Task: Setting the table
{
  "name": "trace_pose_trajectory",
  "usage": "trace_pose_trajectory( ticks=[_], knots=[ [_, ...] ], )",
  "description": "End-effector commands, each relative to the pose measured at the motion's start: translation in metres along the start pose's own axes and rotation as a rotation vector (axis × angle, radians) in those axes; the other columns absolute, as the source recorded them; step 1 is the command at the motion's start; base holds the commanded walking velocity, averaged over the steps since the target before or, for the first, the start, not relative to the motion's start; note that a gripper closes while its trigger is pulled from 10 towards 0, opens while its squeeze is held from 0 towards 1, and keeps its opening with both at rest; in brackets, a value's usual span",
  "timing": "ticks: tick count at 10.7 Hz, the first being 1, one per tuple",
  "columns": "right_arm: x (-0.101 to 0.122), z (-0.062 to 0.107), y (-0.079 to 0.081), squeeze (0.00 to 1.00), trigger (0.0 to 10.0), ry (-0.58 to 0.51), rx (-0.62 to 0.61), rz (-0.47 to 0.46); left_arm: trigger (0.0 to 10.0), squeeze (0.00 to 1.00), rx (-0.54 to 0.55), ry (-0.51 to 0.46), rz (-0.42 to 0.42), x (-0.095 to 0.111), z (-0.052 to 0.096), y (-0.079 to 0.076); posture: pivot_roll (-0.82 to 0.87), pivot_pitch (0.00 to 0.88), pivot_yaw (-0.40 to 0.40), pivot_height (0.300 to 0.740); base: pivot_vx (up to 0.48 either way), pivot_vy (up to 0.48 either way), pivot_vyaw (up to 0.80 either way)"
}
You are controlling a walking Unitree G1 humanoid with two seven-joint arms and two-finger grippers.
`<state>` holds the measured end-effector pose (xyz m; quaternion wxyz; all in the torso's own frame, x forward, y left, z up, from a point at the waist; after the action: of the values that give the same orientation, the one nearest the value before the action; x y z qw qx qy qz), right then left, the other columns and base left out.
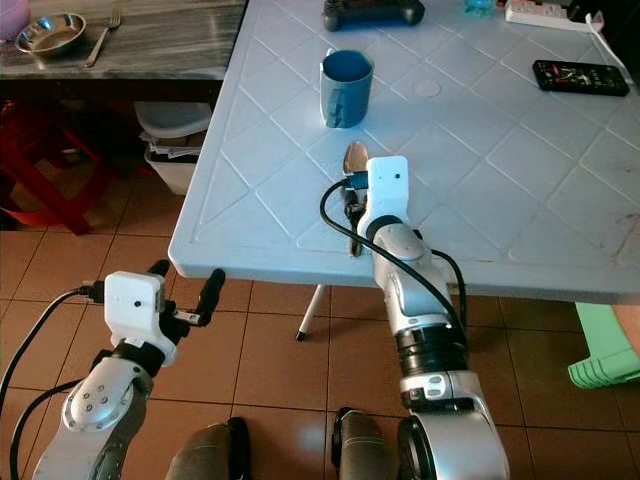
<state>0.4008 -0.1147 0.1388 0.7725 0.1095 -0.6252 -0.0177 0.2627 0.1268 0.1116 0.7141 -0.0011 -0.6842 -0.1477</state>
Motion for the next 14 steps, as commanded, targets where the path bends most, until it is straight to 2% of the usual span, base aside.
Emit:
trace_pose_trajectory(
  ticks=[1,5,6,10,11,13,14],
  knots=[
    [-0.047,0.006,0.003,0.0,0.0,0.17,0.011,-0.029,10.0,0.0,-0.006,0.007,0.0,0.0,0.002,0.0,0.04,0.237,0.049,0.74,0.0,0.0,0.0],
    [-0.084,0.044,-0.027,0.0,0.0,0.232,-0.109,-0.063,10.0,0.0,-0.006,0.014,0.002,-0.002,0.002,0.0,0.03,0.236,0.05,0.74,0.0,0.0,0.0],
    [-0.087,0.05,-0.033,0.0,0.0,0.236,-0.13,-0.065,10.0,0.0,-0.009,0.014,0.002,-0.002,0.001,0.0,0.03,0.231,0.054,0.74,0.0,0.0,0.0],
    [-0.082,0.054,-0.051,0.0,0.0,0.213,-0.182,-0.052,10.0,0.0,-0.013,0.009,0.006,-0.003,-0.004,-0.002,0.02,0.21,0.044,0.74,0.0,0.0,0.0],
    [-0.077,0.052,-0.05,0.0,0.0,0.192,-0.181,-0.066,10.0,0.0,-0.011,0.008,0.006,-0.003,-0.005,-0.002,0.02,0.206,0.038,0.74,0.0,0.0,0.0],
    [-0.033,0.049,-0.021,0.0,0.0,-0.034,-0.06,-0.076,10.0,0.0,0.02,0.023,0.018,-0.007,-0.004,0.001,0.02,0.193,0.033,0.74,0.0,0.0,0.0],
    [-0.021,0.052,-0.017,0.0,0.0,-0.095,-0.055,-0.142,10.0,0.0,0.04,0.028,0.015,-0.009,-0.004,0.004,0.02,0.184,0.034,0.74,0.0,0.0,0.0]
  ],
)
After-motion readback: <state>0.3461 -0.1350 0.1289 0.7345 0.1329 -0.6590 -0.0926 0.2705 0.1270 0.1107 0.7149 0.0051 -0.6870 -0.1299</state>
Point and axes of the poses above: a point about 5 cm out from each wrist's last joint towards the gripper, its own z axis pointing back from the gripper into the wrist, its own x axis along the axis of the wrist's last joint, y = z × x, the point moved 5 cm from there along -z, pointing out of the wrist towards the gripper, and after that the axes turned 11 degrees about -z, right-handed, at the moved point
